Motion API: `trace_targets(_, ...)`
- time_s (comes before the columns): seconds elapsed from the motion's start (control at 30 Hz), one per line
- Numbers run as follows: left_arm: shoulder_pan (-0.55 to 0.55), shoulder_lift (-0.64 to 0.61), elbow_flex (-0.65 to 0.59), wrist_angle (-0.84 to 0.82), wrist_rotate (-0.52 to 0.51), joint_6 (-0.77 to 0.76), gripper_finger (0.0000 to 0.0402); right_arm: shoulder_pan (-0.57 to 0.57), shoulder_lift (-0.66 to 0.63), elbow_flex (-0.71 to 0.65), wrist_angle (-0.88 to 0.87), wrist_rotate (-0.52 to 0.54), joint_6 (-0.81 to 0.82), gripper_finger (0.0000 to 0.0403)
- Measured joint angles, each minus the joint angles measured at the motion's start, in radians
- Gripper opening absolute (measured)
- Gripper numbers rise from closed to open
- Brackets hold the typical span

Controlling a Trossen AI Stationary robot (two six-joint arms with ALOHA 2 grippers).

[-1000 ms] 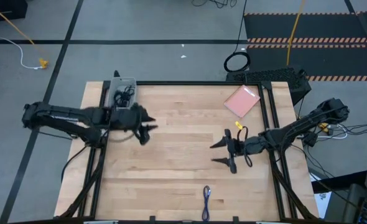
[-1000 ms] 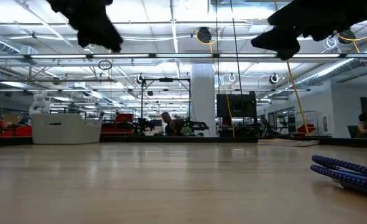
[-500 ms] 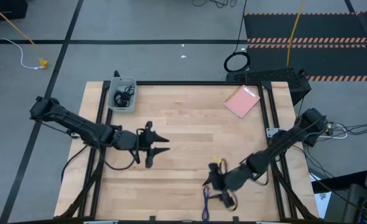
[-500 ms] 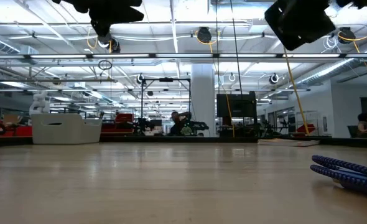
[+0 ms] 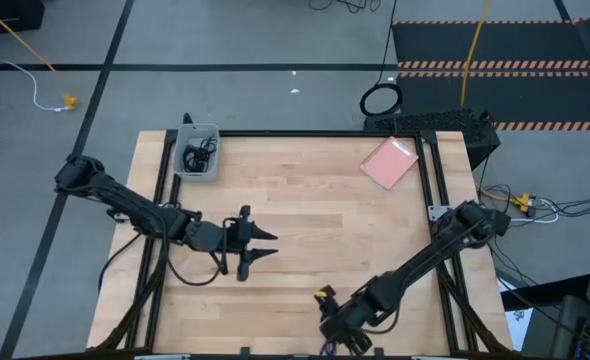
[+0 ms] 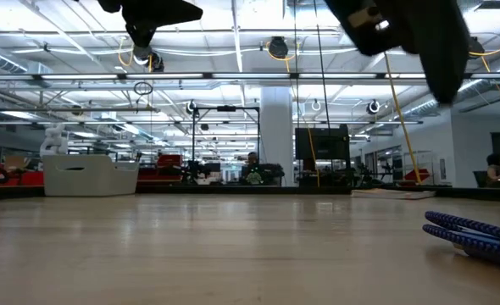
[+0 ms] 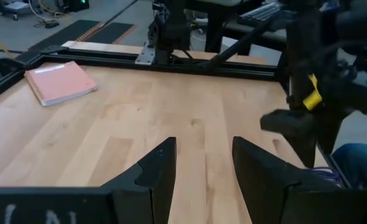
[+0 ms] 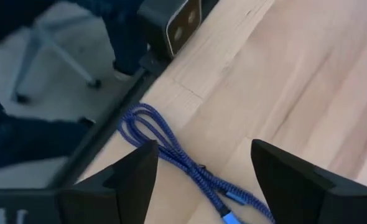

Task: Pick and place USB-C Cables
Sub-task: Put the purple charger cable into the gray bin

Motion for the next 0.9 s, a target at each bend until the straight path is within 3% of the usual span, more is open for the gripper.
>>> trace_targets(0.37, 0.000, 0.000, 0.000, -0.020, 0.000, 0.005, 0.0159, -0.025, 0.087, 0.002, -0.066, -0.002, -0.197, 0.0194)
trace_targets(0.9, 0.001, 0.000, 0.000, -0.022, 0.000, 0.021, 0.0159, -0.045, 0.087, -0.052, -0.020, -0.052, -0.300, 0.0189)
